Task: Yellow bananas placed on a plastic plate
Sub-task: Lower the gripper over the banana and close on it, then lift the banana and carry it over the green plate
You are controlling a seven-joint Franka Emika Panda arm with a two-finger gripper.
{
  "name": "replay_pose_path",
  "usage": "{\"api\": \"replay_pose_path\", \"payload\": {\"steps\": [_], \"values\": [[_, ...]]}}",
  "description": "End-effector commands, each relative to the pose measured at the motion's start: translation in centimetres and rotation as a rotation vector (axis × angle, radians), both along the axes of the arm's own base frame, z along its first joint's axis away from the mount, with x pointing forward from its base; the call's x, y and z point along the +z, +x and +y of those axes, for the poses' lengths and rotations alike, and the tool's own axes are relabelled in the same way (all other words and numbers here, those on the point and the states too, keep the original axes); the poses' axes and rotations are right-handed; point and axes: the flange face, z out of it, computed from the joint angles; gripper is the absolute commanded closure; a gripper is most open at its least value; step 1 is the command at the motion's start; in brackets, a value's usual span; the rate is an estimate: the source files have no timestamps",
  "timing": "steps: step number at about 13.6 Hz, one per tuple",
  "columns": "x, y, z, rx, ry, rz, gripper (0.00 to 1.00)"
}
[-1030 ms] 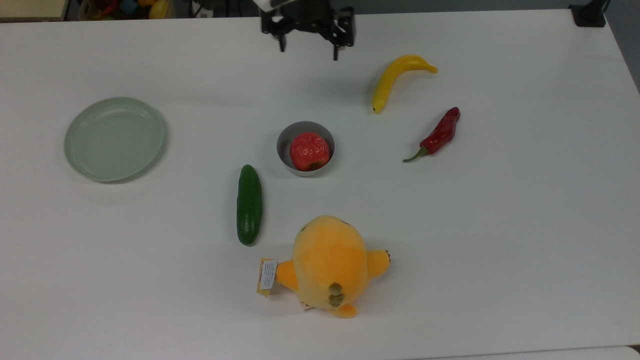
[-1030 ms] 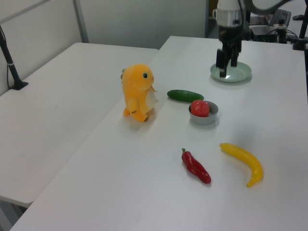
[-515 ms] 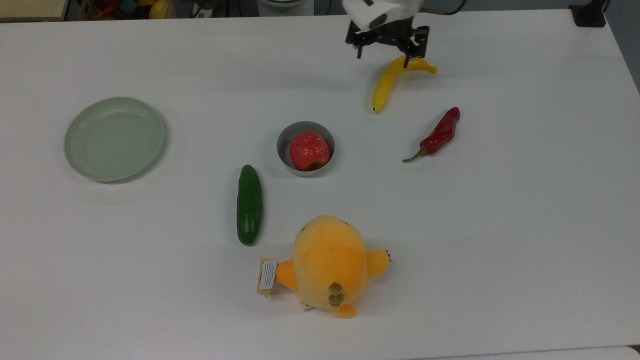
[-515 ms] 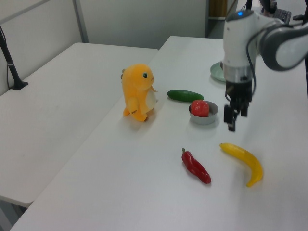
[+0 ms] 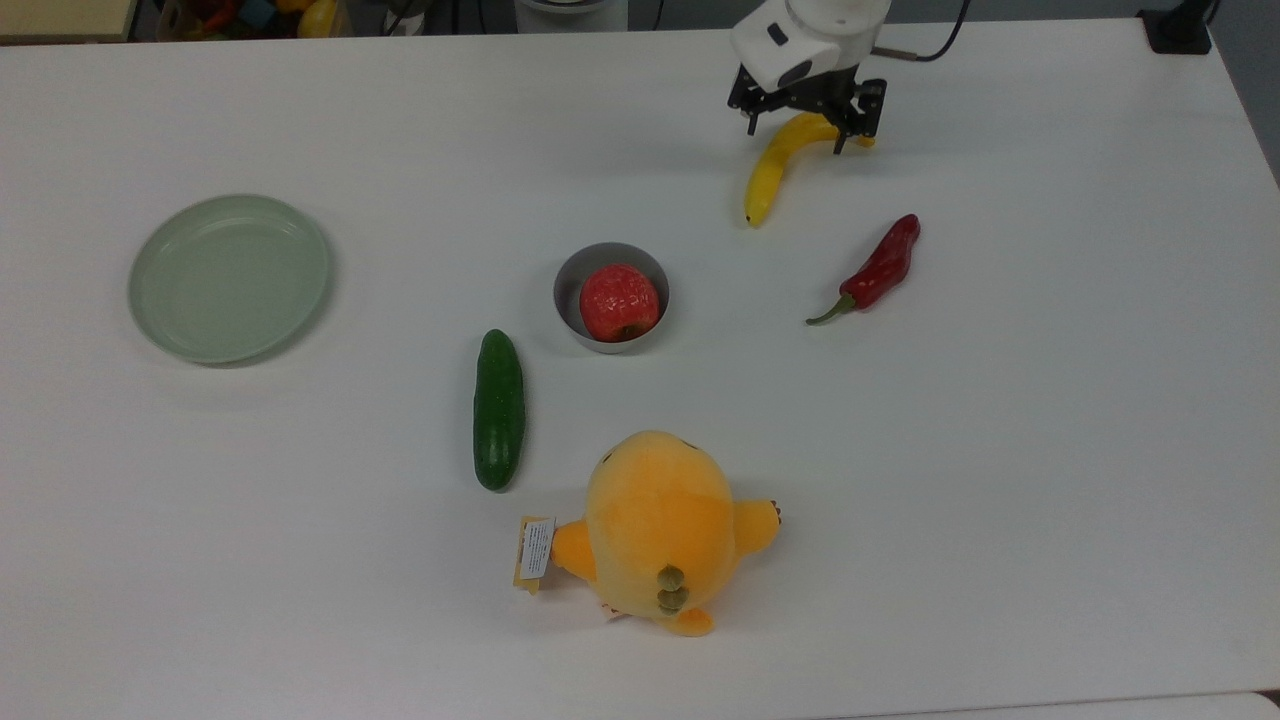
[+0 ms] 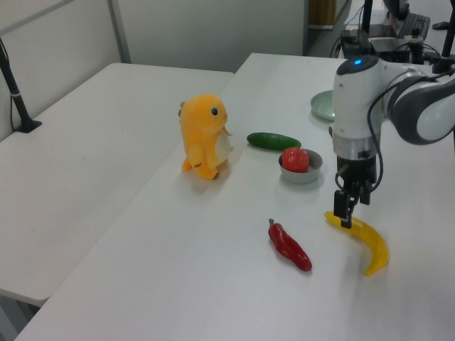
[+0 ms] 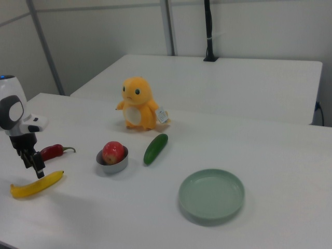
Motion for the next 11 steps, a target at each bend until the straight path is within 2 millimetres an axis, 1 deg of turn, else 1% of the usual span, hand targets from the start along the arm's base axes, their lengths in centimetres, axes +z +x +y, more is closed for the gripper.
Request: {"api": "replay_pose_path", "payload": {"steps": [1, 5, 7, 10, 11], "values": [[-1.1, -0.1, 0.3, -0.024, -0.003, -0.001, 0.0], [-2.3, -0.5, -0.1, -0.017, -0.023, 0.014, 0.0], [-3.2, -0.1, -0.7, -0.011, -0.042, 0.02, 0.0], [-3.4, 0.0, -0.7, -0.01, -0.043, 0.021, 0.0], [-4.1, -0.1, -0.7, -0.004, -0.05, 0.032, 0.0]]}}
